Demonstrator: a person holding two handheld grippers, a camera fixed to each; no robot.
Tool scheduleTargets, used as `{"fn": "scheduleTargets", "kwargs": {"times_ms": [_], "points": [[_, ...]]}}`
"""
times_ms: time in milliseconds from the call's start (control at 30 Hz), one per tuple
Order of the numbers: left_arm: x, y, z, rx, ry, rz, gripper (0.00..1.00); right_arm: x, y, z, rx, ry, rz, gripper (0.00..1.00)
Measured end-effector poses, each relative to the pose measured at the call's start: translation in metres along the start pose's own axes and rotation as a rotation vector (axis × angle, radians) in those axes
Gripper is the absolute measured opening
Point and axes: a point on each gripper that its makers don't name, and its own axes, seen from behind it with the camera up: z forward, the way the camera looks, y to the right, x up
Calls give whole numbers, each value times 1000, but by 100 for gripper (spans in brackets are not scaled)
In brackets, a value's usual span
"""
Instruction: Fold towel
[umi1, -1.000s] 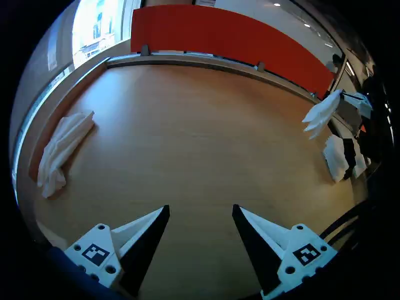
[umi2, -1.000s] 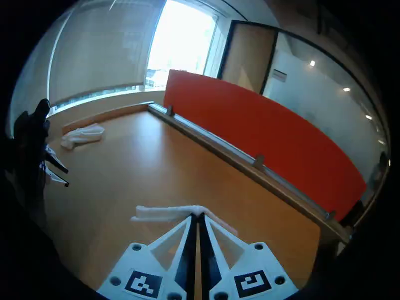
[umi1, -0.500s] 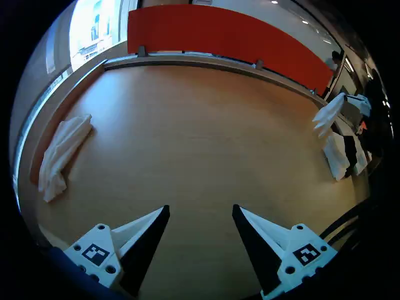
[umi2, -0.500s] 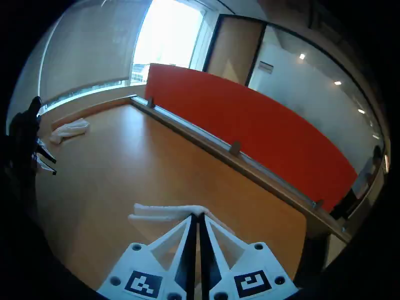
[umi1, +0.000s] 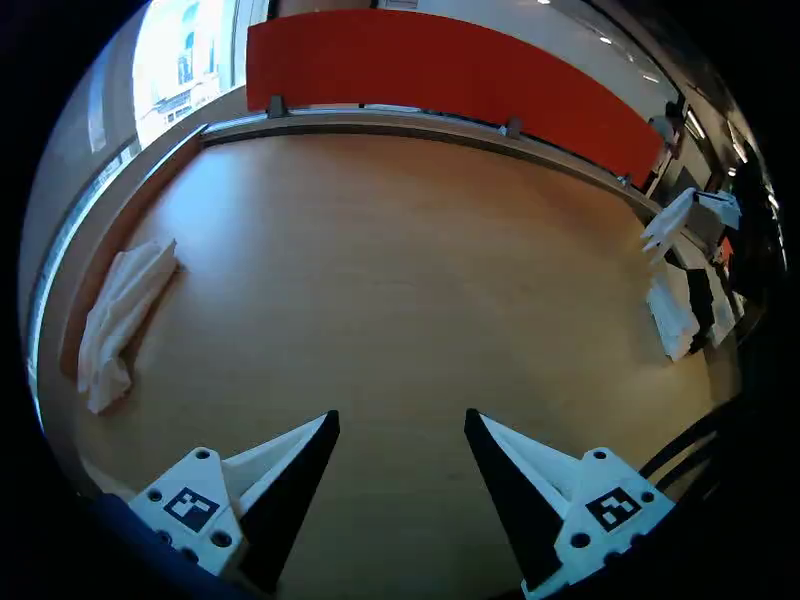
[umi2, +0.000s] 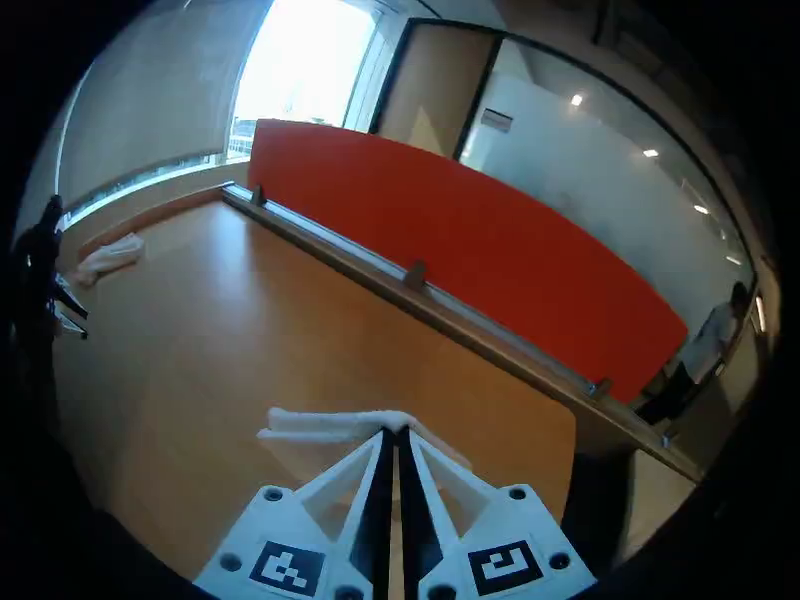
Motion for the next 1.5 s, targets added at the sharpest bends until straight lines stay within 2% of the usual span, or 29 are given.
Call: {"fn": "scheduleTargets", "kwargs": {"times_ms": [367, 767, 933, 1167, 1500], "points": [[2, 8, 2, -8, -4, 16, 93, -20, 30, -14, -44, -30, 15, 3], [2, 9, -2, -7, -5, 26, 93, -40, 37, -26, -68, -51, 33, 3], [2, 8, -3, -9, -3, 28, 93, -54, 36, -36, -80, -68, 41, 3], [1, 8, -6, -11, -4, 33, 93, -87, 34, -57, -103, -108, 76, 3], [-3, 6, -8, -12, -6, 37, 93, -155, 26, -85, -149, -190, 154, 3]]}}
